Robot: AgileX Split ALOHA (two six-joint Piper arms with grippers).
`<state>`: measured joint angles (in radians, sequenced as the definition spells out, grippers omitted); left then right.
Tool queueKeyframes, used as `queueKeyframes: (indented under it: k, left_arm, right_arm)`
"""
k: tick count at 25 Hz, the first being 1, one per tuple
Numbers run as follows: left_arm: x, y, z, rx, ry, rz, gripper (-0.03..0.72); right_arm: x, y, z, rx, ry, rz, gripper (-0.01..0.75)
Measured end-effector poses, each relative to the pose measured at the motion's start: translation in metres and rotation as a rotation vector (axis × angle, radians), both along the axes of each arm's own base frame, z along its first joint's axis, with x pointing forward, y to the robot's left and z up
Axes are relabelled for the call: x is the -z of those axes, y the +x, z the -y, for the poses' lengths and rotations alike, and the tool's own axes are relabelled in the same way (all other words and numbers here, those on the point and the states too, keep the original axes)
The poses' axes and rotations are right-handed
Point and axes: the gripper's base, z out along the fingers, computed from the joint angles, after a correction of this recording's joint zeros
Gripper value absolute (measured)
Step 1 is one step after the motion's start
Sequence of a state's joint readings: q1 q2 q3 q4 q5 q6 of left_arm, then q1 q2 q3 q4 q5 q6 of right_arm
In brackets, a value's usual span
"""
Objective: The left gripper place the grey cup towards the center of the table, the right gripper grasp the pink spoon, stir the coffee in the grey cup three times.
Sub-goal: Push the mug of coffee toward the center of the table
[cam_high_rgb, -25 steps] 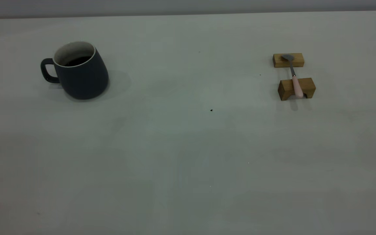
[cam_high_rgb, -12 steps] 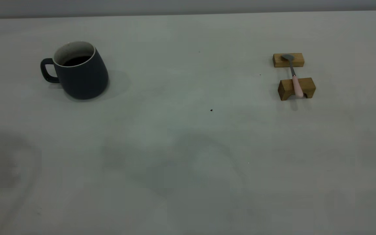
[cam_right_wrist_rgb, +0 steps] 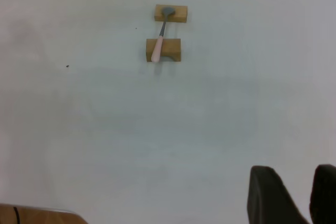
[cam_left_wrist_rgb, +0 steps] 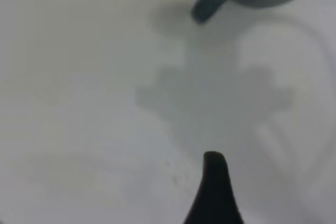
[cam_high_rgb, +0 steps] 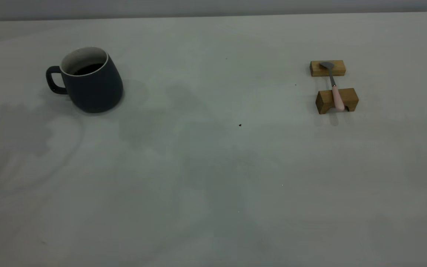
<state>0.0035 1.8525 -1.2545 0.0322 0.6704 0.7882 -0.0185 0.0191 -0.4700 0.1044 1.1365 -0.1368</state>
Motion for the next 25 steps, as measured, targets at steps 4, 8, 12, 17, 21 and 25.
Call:
queueKeyframes:
  k: [4, 8, 12, 17, 21, 25]
  left_arm:
    - [0.033, 0.03, 0.01, 0.169, 0.036, -0.039, 0.666]
    - [0.066, 0.051, 0.017, 0.314, 0.063, -0.082, 0.661]
    - [0.093, 0.064, 0.019, 0.412, 0.081, -0.105, 0.642]
    - [0.117, 0.075, 0.02, 0.483, 0.095, -0.106, 0.603]
    - [0.127, 0.078, 0.021, 0.52, 0.106, -0.084, 0.587]
    - [0.133, 0.079, 0.022, 0.545, 0.118, -0.087, 0.555]
  right_arm:
    - [0.0, 0.0, 0.0, 0.0, 0.0, 0.0, 0.237]
    - [0.0, 0.0, 0.0, 0.0, 0.0, 0.0, 0.237]
    - [0.0, 0.0, 0.0, 0.0, 0.0, 0.0, 0.237]
    - [0.0, 0.0, 0.0, 0.0, 0.0, 0.0, 0.237]
    - [0.0, 0.0, 0.0, 0.0, 0.0, 0.0, 0.237]
    - [0.0, 0.0, 0.0, 0.0, 0.0, 0.0, 0.237]
